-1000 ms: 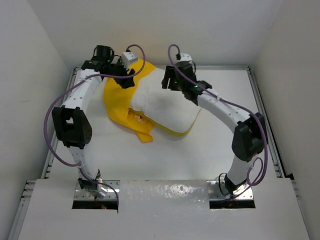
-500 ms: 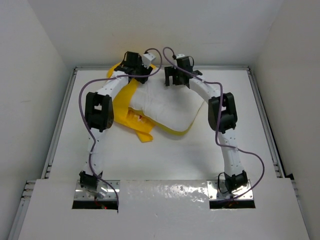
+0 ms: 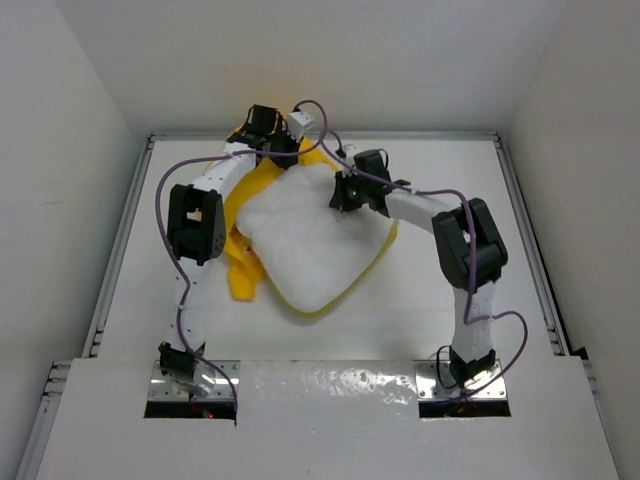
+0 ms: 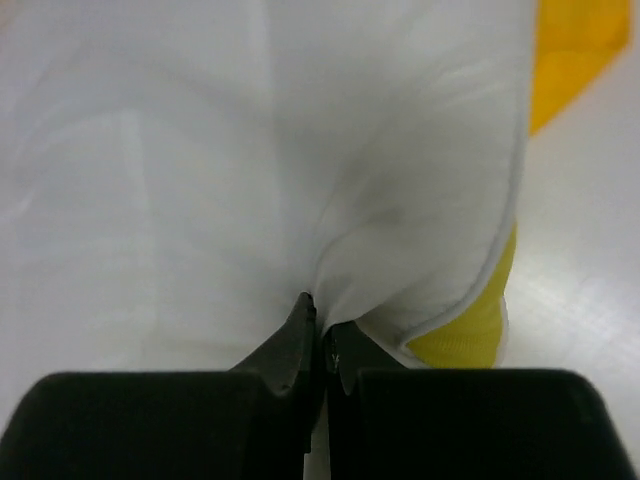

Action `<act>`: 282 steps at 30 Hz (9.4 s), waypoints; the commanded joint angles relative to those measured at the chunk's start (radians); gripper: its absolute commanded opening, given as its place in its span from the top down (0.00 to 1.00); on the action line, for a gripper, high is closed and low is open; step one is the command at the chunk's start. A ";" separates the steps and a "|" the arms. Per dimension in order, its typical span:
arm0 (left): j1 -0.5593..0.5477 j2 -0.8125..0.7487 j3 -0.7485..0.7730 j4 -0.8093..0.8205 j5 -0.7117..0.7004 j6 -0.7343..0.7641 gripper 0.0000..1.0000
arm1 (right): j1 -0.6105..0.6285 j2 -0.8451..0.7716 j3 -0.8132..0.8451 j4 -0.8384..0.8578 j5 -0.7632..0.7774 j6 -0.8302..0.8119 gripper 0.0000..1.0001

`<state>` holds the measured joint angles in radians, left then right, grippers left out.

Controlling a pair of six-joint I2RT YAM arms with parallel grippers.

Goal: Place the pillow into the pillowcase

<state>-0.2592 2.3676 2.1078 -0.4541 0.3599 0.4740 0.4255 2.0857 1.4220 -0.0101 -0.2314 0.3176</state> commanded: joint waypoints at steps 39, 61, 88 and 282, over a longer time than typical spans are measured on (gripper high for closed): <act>-0.146 -0.355 -0.078 -0.846 0.770 0.541 1.00 | 0.219 -0.429 -0.442 0.875 0.208 0.313 1.00; -0.181 -0.429 -0.439 -0.740 0.543 0.662 1.00 | 0.052 -0.360 -0.632 0.535 0.971 1.100 1.00; 0.293 -0.525 -0.414 -0.265 0.148 0.038 0.84 | -0.019 -0.512 -0.440 -0.105 0.478 0.346 0.84; -0.057 -0.608 -0.418 -0.389 0.329 0.094 0.01 | 0.039 -0.449 -0.167 -0.292 0.593 0.262 0.01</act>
<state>-0.3717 1.8782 1.5917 -0.9215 0.6945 0.6460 0.4286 1.6913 1.1584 -0.1253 0.3035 0.7963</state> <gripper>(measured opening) 0.978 0.977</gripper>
